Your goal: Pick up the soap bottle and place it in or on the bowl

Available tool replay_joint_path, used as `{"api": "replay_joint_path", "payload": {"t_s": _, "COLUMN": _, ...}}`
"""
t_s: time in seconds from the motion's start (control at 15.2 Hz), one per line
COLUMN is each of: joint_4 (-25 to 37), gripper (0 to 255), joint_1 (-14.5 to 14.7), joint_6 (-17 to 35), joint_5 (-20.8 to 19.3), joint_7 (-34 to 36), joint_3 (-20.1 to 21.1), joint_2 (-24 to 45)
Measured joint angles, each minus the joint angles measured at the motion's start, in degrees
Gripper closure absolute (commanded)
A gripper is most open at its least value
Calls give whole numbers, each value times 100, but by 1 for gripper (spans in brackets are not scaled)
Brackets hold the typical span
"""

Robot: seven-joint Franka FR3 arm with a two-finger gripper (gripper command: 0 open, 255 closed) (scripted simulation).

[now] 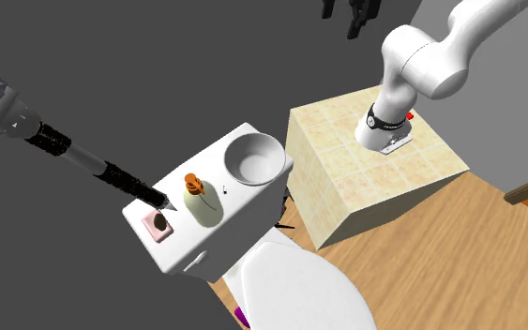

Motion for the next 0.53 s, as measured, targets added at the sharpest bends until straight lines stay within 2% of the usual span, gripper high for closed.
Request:
{"api": "replay_joint_path", "payload": {"t_s": 0.13, "joint_4": 2, "gripper": 0, "joint_1": 10, "joint_6": 74, "joint_5": 21, "joint_7": 42, "joint_3": 34, "joint_2": 73}}
{"api": "replay_joint_path", "payload": {"t_s": 0.53, "joint_4": 88, "gripper": 0, "joint_1": 85, "joint_6": 929, "joint_5": 147, "joint_7": 418, "joint_3": 325, "joint_2": 959}}
